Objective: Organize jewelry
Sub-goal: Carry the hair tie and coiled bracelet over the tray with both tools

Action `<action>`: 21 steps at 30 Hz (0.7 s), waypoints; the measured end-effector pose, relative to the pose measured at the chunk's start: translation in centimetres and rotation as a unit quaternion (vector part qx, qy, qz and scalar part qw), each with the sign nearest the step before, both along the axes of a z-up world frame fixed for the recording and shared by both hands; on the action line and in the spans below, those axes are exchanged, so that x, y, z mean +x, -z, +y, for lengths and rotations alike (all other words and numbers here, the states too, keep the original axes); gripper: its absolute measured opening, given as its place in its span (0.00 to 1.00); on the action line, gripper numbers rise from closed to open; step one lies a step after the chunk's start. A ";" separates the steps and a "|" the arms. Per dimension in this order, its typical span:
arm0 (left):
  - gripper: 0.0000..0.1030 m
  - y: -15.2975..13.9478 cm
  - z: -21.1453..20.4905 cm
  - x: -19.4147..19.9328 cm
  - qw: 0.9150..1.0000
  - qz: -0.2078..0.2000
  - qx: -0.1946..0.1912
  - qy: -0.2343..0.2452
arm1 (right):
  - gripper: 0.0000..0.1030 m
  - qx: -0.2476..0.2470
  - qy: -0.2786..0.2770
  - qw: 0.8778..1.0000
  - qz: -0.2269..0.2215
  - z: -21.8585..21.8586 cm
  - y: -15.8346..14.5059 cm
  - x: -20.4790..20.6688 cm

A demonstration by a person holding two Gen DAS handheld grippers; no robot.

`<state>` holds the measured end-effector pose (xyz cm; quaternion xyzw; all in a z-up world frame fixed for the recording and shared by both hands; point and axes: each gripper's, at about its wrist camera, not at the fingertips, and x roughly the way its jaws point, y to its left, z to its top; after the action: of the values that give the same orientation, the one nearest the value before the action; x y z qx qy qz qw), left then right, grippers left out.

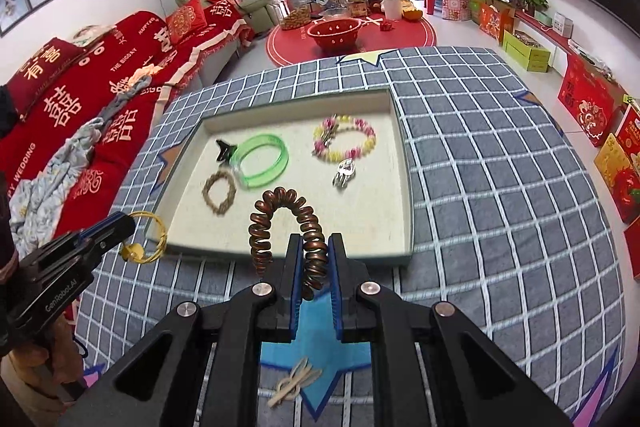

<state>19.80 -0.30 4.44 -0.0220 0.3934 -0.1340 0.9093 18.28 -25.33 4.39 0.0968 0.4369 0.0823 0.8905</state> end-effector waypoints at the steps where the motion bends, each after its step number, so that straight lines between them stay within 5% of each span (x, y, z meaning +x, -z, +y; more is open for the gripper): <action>1: 0.25 0.0 0.0 0.3 1.000 0.001 -0.001 0.000 | 0.13 0.001 0.000 1.000 0.002 -0.1 0.0 0.6; 21: 0.25 5.3 -1.7 8.0 0.997 0.066 0.039 0.015 | 0.13 -0.022 -0.008 0.997 0.071 1.2 5.8 8.8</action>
<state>27.82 -1.99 -0.86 0.0102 0.4581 -0.1307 0.8792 27.08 -24.11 -1.40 0.0797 0.5016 0.0725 0.8584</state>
